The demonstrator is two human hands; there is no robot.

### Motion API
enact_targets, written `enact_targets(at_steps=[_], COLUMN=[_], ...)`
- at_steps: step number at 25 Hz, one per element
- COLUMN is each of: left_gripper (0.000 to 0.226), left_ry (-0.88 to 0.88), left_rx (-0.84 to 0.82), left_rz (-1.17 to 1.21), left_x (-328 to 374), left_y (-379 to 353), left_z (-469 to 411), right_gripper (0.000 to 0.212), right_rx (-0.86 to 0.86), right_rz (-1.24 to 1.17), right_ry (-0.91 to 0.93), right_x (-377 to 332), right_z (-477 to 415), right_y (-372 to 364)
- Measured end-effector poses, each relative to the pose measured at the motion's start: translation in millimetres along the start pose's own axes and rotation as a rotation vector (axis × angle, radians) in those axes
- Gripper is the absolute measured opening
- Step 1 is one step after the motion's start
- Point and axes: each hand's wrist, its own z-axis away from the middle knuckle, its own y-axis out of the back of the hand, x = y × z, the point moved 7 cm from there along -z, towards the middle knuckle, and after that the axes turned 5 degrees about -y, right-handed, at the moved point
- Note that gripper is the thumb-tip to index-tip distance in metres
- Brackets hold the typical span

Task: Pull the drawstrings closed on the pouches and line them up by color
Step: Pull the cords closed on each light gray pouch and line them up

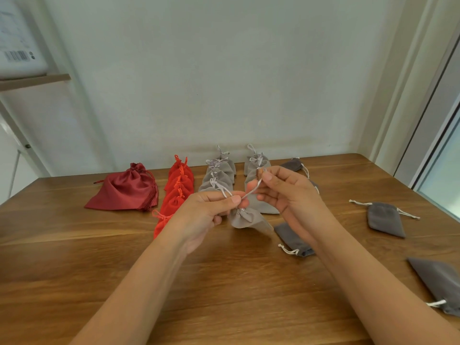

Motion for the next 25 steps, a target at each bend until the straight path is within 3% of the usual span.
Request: enact_targets(at_steps=[3, 5, 7, 11, 18, 25], left_gripper=[0.013, 0.018, 0.015, 0.019, 0.03, 0.037], left_ry=[-0.002, -0.038, -0.087, -0.181, -0.386, -0.439], left_rx=[0.027, 0.027, 0.046, 0.037, 0.041, 0.009], left_rz=[0.02, 0.008, -0.035, -0.168, -0.261, -0.391], left_x=[1.0, 4.8, 8.5, 14.1, 27.0, 28.7], left_y=[5.1, 5.3, 5.4, 3.6, 6.1, 0.7], left_z=[0.8, 1.7, 2.1, 3.2, 2.6, 5.1], right_gripper=[0.014, 0.032, 0.042, 0.009, 0.016, 0.032], right_rx=[-0.144, -0.212, -0.155, -0.048, -0.186, -0.235], right_rz=[0.018, 0.117, 0.209, 0.378, 0.672, 0.516], right_ry=[-0.035, -0.011, 0.022, 0.048, 0.016, -0.061], right_x=[-1.3, -5.5, -8.8, -3.8, 15.6, 17.7], right_z=[2.9, 7.0, 7.8, -0.1, -0.9, 2.1], right_y=[-9.1, -17.9, -17.0, -2.3, -12.4, -17.8])
